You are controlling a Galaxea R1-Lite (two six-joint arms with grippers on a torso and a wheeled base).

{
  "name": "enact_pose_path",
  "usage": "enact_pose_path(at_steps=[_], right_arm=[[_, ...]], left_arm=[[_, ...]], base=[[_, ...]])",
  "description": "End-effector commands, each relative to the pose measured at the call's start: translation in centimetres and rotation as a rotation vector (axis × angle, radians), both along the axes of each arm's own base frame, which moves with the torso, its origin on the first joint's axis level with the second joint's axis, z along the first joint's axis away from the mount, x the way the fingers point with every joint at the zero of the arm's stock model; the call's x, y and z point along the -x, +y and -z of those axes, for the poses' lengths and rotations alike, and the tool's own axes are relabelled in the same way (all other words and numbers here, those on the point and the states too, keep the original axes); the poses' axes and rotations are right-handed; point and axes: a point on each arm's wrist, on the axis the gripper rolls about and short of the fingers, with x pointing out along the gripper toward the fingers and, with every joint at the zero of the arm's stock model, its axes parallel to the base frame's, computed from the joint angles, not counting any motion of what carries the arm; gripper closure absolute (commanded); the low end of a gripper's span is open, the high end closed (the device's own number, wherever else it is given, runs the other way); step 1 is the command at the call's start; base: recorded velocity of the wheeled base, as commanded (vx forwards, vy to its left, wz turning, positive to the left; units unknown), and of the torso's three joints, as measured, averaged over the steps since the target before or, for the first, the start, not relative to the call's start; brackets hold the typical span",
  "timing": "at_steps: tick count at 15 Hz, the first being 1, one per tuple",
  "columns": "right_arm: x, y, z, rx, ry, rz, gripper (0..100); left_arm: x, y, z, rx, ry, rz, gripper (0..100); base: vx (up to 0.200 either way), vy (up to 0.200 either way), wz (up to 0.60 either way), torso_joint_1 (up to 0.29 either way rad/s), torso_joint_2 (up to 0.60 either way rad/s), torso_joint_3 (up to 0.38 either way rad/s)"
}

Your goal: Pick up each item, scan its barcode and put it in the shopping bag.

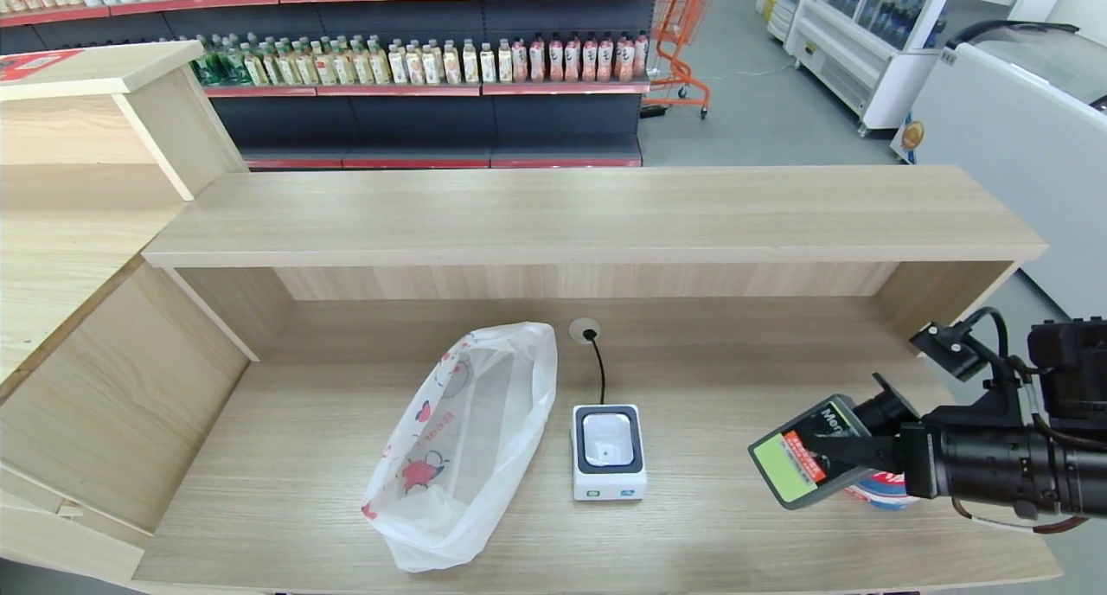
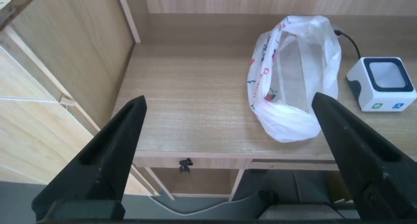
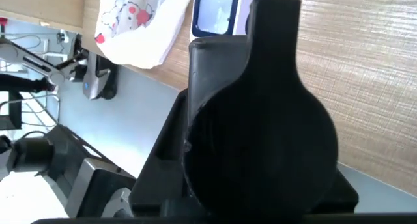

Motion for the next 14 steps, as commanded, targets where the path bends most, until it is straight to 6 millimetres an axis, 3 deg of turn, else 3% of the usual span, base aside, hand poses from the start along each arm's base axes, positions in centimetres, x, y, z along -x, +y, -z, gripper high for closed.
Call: enact_pose_path(at_steps=[1, 5, 9, 12, 14], right_arm=[[0.0, 0.1, 0.1, 0.0, 0.005, -0.004, 100], [-0.2, 0.1, 0.1, 0.002, 0.002, -0.006, 100], [-2.1, 0.4, 0.0, 0.01, 0.002, -0.004, 100], [-3.5, 1.8, 0.5, 0.085, 0.005, 0.036, 100], [-4.7, 2.7, 0.9, 0.115, 0.01, 0.043, 100]], left_arm=[[0.0, 0.0, 0.0, -0.002, -0.001, 0.001, 0], [0.0, 0.0, 0.0, -0.002, -0.001, 0.001, 0], [0.0, 0.0, 0.0, 0.001, -0.001, 0.001, 0], [0.0, 0.0, 0.0, 0.001, -0.001, 0.001, 0], [0.0, 0.0, 0.0, 0.0, -0.001, 0.001, 0]], base=[[0.0, 0.0, 0.0, 0.0, 0.0, 0.0], [0.0, 0.0, 0.0, 0.0, 0.0, 0.0], [0.0, 0.2, 0.0, 0.008, 0.0, 0.006], [0.0, 0.2, 0.0, 0.006, 0.01, 0.001], [0.0, 0.0, 0.0, 0.0, 0.0, 0.0]])
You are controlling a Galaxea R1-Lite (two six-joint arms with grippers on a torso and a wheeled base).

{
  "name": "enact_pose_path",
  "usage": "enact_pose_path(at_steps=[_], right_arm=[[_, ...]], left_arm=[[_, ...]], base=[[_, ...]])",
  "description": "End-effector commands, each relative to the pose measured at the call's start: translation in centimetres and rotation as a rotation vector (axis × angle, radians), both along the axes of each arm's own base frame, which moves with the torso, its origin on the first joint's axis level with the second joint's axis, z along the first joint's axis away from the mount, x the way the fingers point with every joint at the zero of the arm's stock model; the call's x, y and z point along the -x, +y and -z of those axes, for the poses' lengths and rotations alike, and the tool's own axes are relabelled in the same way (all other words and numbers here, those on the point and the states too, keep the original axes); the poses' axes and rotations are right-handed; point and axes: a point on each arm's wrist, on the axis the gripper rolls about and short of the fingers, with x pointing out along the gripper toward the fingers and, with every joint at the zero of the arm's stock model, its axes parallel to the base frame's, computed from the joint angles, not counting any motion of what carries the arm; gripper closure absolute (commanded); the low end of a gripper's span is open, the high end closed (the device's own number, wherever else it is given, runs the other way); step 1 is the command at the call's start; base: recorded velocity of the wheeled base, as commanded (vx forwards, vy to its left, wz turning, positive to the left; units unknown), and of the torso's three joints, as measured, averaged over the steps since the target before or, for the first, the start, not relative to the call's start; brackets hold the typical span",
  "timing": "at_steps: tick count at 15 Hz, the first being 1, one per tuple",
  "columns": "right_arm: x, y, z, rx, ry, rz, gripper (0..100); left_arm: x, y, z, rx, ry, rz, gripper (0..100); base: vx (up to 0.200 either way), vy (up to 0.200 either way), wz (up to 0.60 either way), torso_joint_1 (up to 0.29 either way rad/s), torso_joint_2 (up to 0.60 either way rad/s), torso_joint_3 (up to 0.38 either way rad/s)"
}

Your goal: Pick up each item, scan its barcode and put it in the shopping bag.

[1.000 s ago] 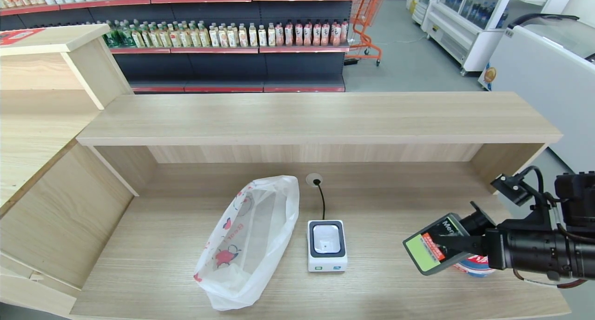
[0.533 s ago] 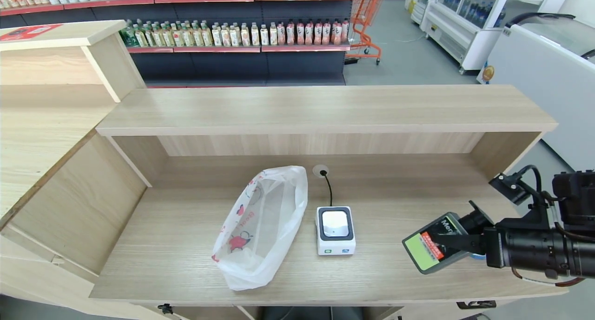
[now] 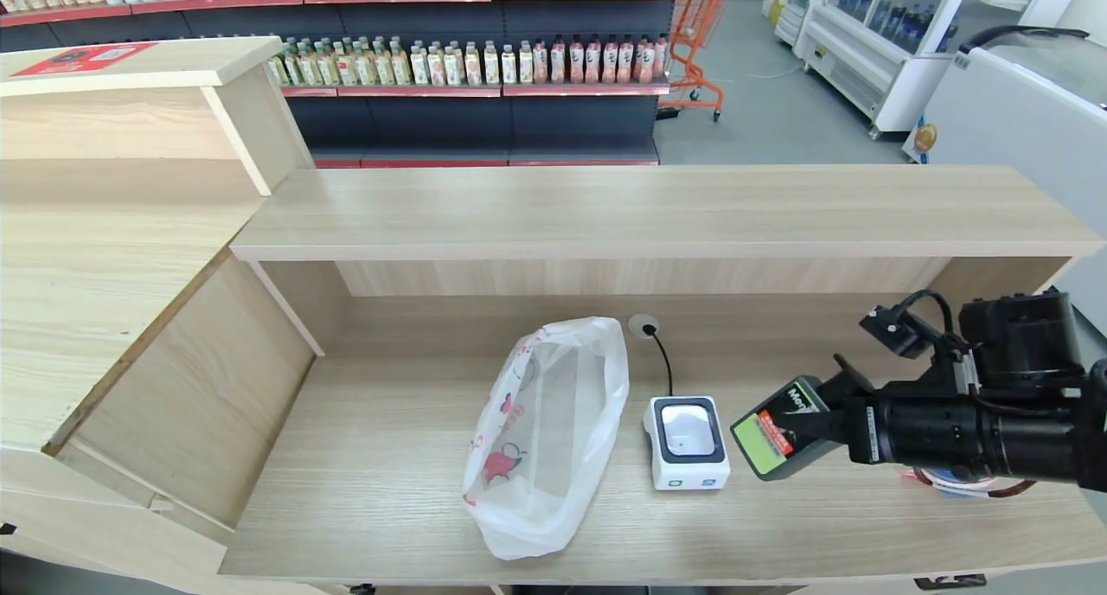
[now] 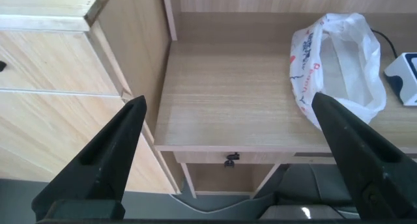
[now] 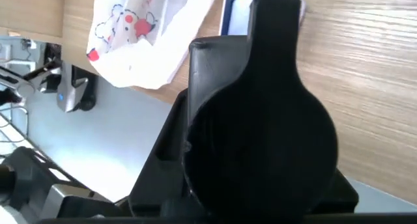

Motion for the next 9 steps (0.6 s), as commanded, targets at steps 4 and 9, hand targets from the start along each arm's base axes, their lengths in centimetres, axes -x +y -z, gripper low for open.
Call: enact_pose_path(at_steps=[4, 9], right_arm=[[-3.8, 2.5, 2.5, 0.074, 0.059, 0.006, 100], [-6.2, 4.4, 5.1, 0.112, 0.06, -0.059, 100]], left_arm=[[0.0, 0.0, 0.0, 0.0, 0.0, 0.0, 0], [0.0, 0.0, 0.0, 0.0, 0.0, 0.0, 0]], base=[[0.0, 0.0, 0.0, 0.0, 0.0, 0.0], [0.0, 0.0, 0.0, 0.0, 0.0, 0.0]])
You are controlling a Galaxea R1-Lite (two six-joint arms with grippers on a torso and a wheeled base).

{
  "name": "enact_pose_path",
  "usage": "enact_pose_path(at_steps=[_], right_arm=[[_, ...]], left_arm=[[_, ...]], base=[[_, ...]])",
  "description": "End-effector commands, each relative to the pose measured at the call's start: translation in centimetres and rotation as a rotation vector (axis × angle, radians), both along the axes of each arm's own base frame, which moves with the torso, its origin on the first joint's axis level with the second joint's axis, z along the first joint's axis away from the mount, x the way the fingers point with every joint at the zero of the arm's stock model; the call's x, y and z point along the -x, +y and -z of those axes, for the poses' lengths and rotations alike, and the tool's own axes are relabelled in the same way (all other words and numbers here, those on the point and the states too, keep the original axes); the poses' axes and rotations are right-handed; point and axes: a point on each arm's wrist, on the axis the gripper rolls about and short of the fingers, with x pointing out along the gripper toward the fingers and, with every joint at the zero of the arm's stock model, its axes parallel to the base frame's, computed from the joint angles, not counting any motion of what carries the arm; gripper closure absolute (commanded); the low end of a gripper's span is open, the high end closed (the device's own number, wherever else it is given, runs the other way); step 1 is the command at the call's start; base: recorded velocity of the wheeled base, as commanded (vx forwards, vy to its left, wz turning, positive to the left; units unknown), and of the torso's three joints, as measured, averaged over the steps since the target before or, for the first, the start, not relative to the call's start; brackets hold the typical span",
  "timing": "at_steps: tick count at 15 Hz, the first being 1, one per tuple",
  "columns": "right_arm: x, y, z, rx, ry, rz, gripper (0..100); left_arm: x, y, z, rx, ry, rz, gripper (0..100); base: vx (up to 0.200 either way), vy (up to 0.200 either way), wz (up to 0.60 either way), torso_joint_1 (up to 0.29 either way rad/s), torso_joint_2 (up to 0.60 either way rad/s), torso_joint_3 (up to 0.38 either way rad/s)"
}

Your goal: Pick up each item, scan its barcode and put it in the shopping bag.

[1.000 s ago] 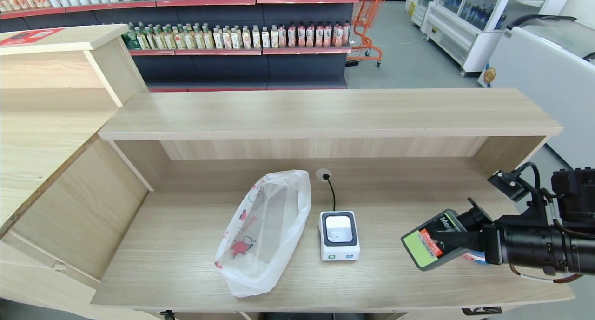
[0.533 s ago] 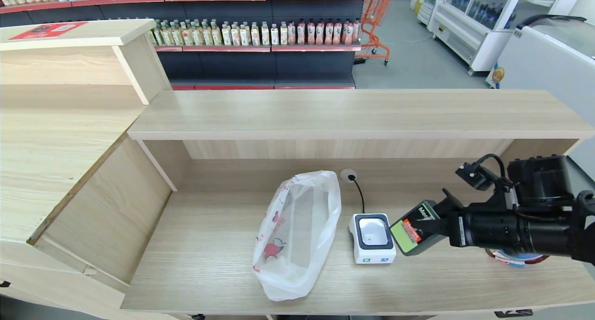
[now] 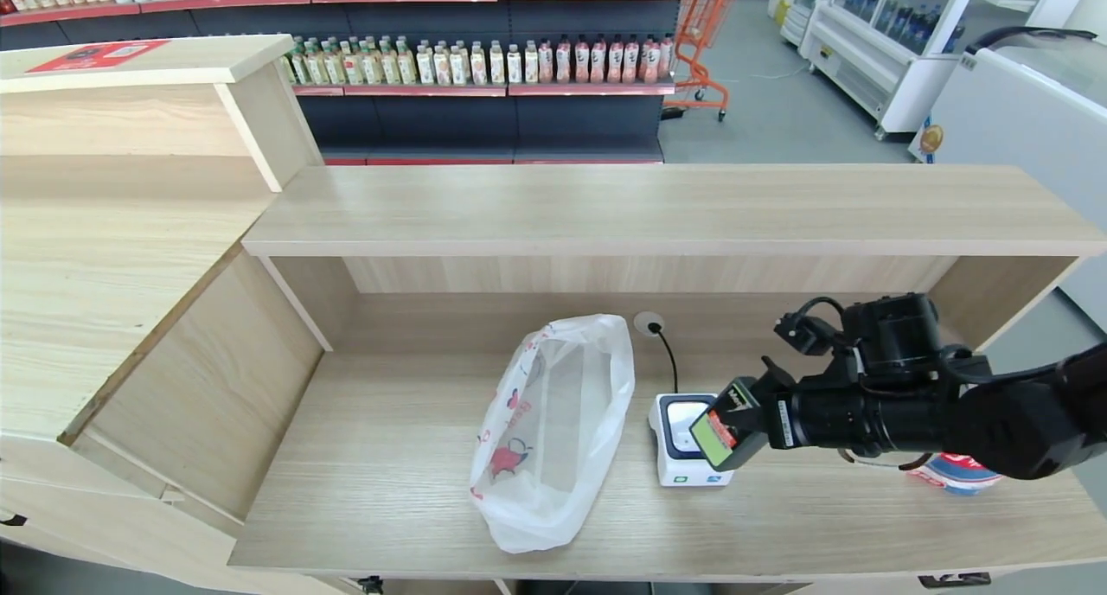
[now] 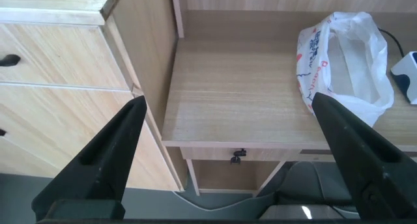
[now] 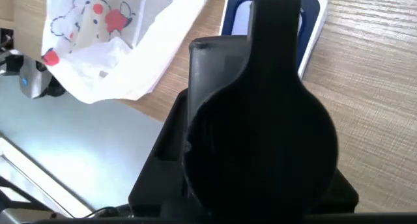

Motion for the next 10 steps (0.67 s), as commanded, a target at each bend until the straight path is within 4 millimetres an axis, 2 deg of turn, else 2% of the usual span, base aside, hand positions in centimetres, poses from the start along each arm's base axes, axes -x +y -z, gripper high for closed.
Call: enact_pose_path(at_steps=[1, 2, 5, 10], right_arm=[[-0.9, 0.7, 1.8, 0.012, 0.033, -0.016, 100], [-2.2, 1.2, 3.2, 0.025, 0.009, -0.012, 100], [-3.4, 1.7, 4.6, 0.079, -0.008, -0.03, 100], [-5.0, 2.7, 4.4, 0.068, -0.042, -0.044, 100]], left_arm=[[0.0, 0.0, 0.0, 0.0, 0.0, 0.0, 0], [0.0, 0.0, 0.0, 0.0, 0.0, 0.0, 0], [0.0, 0.0, 0.0, 0.0, 0.0, 0.0, 0], [0.0, 0.0, 0.0, 0.0, 0.0, 0.0, 0]], base=[[0.0, 0.0, 0.0, 0.0, 0.0, 0.0], [0.0, 0.0, 0.0, 0.0, 0.0, 0.0], [0.0, 0.0, 0.0, 0.0, 0.0, 0.0], [0.0, 0.0, 0.0, 0.0, 0.0, 0.0]])
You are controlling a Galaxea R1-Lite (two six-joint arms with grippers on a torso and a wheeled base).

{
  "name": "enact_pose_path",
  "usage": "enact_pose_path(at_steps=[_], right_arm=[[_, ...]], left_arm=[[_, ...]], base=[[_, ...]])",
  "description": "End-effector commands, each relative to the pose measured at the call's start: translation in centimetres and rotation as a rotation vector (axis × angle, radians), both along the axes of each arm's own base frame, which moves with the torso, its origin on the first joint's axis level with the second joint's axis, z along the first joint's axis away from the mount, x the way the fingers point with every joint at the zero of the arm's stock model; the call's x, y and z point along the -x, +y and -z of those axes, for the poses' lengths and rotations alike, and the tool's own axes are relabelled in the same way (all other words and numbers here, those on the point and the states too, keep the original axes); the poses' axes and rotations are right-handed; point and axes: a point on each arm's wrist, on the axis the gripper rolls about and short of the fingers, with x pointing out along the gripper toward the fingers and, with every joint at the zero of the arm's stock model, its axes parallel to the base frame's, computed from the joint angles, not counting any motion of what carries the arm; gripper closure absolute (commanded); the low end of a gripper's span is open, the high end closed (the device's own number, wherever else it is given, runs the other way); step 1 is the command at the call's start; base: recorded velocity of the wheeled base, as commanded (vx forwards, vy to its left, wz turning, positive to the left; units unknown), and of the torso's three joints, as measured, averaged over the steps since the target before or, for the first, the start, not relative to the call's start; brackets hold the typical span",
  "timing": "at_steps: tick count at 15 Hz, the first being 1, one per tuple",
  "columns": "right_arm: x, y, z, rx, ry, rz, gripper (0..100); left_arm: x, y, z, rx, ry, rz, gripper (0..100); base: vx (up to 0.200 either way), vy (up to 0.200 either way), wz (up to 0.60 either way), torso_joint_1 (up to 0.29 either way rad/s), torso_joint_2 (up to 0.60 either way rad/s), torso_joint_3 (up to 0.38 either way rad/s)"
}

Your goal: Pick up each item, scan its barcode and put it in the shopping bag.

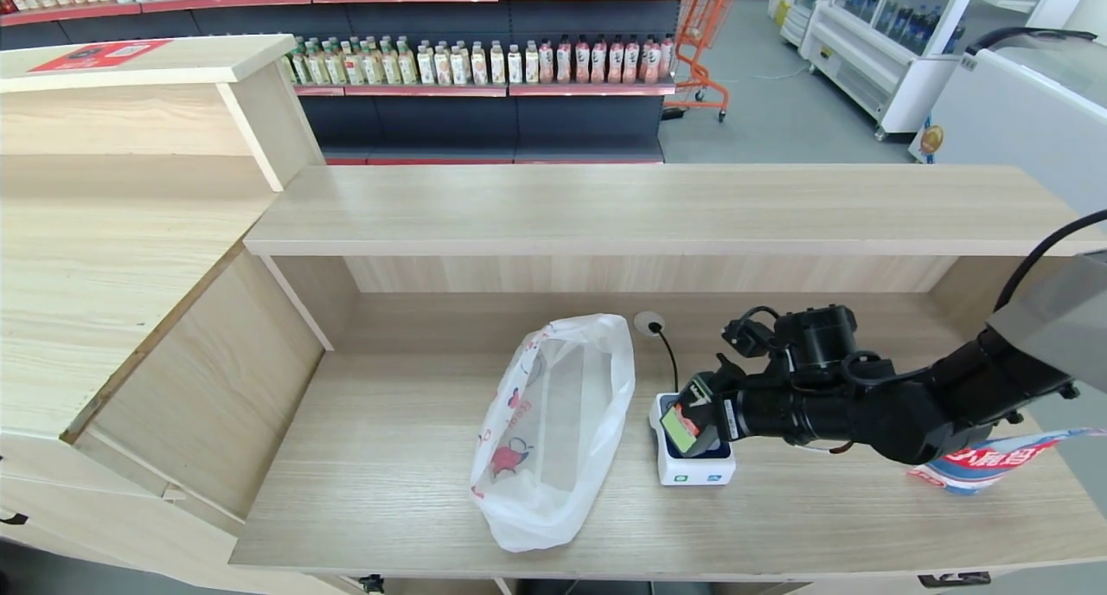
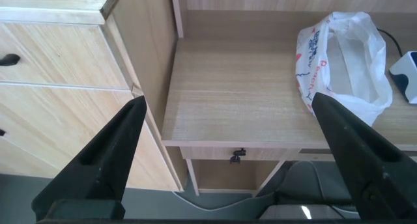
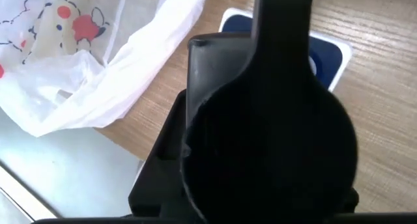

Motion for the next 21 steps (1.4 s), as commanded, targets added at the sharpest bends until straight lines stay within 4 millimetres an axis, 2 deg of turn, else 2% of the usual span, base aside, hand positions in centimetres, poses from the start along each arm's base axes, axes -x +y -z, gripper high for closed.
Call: enact_pose_path(at_steps=[1, 4, 6, 7, 8, 9, 11, 12, 13, 14, 15, 17, 21], right_arm=[[-0.4, 0.3, 0.4, 0.002, 0.006, -0.005, 100], [-0.4, 0.3, -0.2, -0.007, -0.009, -0.004, 100], [0.1, 0.2, -2.5, -0.027, -0.067, 0.0, 100], [1.0, -0.3, -4.6, -0.024, -0.126, 0.01, 100], [2.3, -2.0, -7.6, 0.063, -0.275, 0.044, 100], [2.8, -3.9, -8.2, 0.181, -0.378, 0.05, 100], [5.3, -7.7, -7.0, 0.412, -0.512, 0.022, 100], [6.7, -8.8, -5.9, 0.474, -0.534, 0.018, 100], [7.2, -9.2, -5.3, 0.469, -0.548, 0.018, 100], [7.8, -8.9, -4.9, 0.325, -0.574, -0.036, 100], [8.0, -8.6, -5.4, 0.216, -0.602, -0.095, 100], [7.6, -7.8, -5.4, 0.183, -0.625, -0.137, 100], [6.8, -5.1, -4.5, 0.027, -0.514, -0.159, 100]], left_arm=[[0.0, 0.0, 0.0, 0.0, 0.0, 0.0, 0], [0.0, 0.0, 0.0, 0.0, 0.0, 0.0, 0], [0.0, 0.0, 0.0, 0.0, 0.0, 0.0, 0], [0.0, 0.0, 0.0, 0.0, 0.0, 0.0, 0], [0.0, 0.0, 0.0, 0.0, 0.0, 0.0, 0], [0.0, 0.0, 0.0, 0.0, 0.0, 0.0, 0], [0.0, 0.0, 0.0, 0.0, 0.0, 0.0, 0], [0.0, 0.0, 0.0, 0.0, 0.0, 0.0, 0], [0.0, 0.0, 0.0, 0.0, 0.0, 0.0, 0], [0.0, 0.0, 0.0, 0.0, 0.0, 0.0, 0], [0.0, 0.0, 0.0, 0.0, 0.0, 0.0, 0], [0.0, 0.0, 0.0, 0.0, 0.0, 0.0, 0], [0.0, 0.0, 0.0, 0.0, 0.0, 0.0, 0]], base=[[0.0, 0.0, 0.0, 0.0, 0.0, 0.0], [0.0, 0.0, 0.0, 0.0, 0.0, 0.0], [0.0, 0.0, 0.0, 0.0, 0.0, 0.0], [0.0, 0.0, 0.0, 0.0, 0.0, 0.0], [0.0, 0.0, 0.0, 0.0, 0.0, 0.0], [0.0, 0.0, 0.0, 0.0, 0.0, 0.0], [0.0, 0.0, 0.0, 0.0, 0.0, 0.0], [0.0, 0.0, 0.0, 0.0, 0.0, 0.0], [0.0, 0.0, 0.0, 0.0, 0.0, 0.0], [0.0, 0.0, 0.0, 0.0, 0.0, 0.0], [0.0, 0.0, 0.0, 0.0, 0.0, 0.0], [0.0, 0.0, 0.0, 0.0, 0.0, 0.0], [0.0, 0.0, 0.0, 0.0, 0.0, 0.0]])
